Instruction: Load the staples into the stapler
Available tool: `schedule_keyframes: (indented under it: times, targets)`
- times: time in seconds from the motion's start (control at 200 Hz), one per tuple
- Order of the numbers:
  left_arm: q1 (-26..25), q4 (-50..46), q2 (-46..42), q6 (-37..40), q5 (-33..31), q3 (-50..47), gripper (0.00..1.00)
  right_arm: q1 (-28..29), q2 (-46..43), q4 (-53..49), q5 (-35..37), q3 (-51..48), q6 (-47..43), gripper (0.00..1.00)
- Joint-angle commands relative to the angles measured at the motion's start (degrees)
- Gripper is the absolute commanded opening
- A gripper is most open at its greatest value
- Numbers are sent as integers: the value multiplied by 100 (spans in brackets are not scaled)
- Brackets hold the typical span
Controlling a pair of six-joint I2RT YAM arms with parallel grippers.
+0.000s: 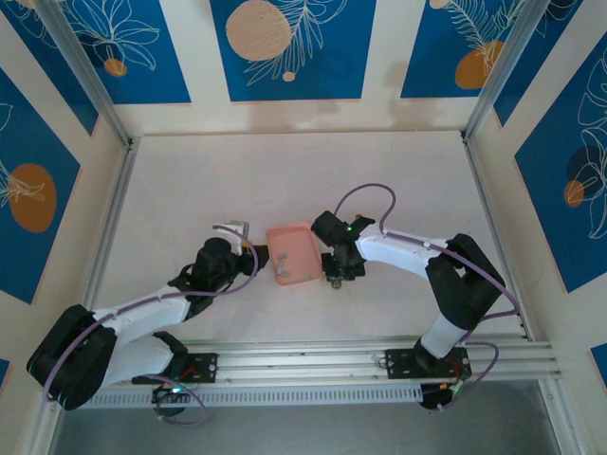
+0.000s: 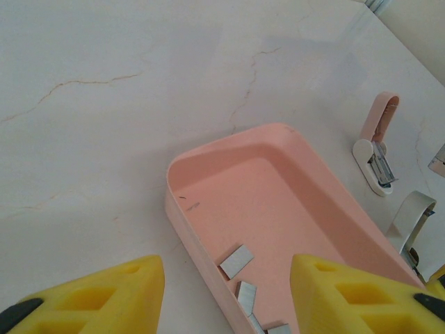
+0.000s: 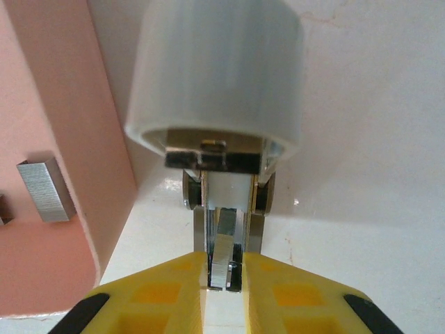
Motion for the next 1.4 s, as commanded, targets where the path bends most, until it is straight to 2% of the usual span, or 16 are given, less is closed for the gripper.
schedule_keyframes:
  times: [0.0,0.52,0.69,0.9,1.396]
  targets:
    - [25,166,12,7,54,-67,51,-14,68,42,-126,-1,74,21]
    - [28,166,26,7,61,-72,51,-75,244,5,-128,-23,97,21]
    - [29,165,18,7,61,-72,51,-93,251,100,-210,-71,106,18]
    - [31,157,9,16,49,-72,51,-93,84,61,-127,-45,107,15]
    - [30,218,62,-11,78,-74,51,-84,-139,-44,-44,-54,149,15]
